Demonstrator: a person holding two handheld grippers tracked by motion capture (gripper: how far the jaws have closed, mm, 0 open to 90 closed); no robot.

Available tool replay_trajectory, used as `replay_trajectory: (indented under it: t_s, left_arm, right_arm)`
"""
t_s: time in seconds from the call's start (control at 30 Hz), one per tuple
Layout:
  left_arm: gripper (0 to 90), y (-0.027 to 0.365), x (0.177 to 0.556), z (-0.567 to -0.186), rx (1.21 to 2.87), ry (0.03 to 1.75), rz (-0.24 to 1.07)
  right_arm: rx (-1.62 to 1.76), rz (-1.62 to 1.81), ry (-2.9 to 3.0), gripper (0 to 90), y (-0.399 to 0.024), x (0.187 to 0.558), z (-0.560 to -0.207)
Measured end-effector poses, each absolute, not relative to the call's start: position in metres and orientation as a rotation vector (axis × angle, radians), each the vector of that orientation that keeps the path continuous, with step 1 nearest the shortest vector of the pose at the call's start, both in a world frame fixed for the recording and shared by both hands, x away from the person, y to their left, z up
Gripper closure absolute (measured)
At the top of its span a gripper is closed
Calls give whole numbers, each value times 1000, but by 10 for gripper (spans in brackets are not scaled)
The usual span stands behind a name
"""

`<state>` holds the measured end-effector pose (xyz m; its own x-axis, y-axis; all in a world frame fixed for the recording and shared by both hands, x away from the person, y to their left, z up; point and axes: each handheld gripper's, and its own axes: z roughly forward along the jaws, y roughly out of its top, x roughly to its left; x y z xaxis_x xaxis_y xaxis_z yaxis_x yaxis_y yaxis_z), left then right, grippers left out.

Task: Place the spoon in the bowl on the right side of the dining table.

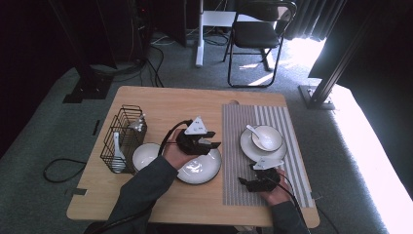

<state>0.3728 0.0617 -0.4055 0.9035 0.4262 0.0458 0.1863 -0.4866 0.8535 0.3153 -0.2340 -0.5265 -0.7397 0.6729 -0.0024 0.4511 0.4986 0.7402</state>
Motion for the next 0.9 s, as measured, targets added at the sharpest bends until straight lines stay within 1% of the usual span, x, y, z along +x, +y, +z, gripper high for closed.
replay_trajectory:
  t_s: [0.5, 0.9]
  left_arm:
    - [556, 85, 364, -405, 2100, 437, 316]
    - [559, 96, 361, -395, 2096, 416, 329]
  right_arm:
    - [949, 1085, 2456, 259, -234, 315, -526]
    - [949, 1085, 2456, 259, -234, 315, -526]
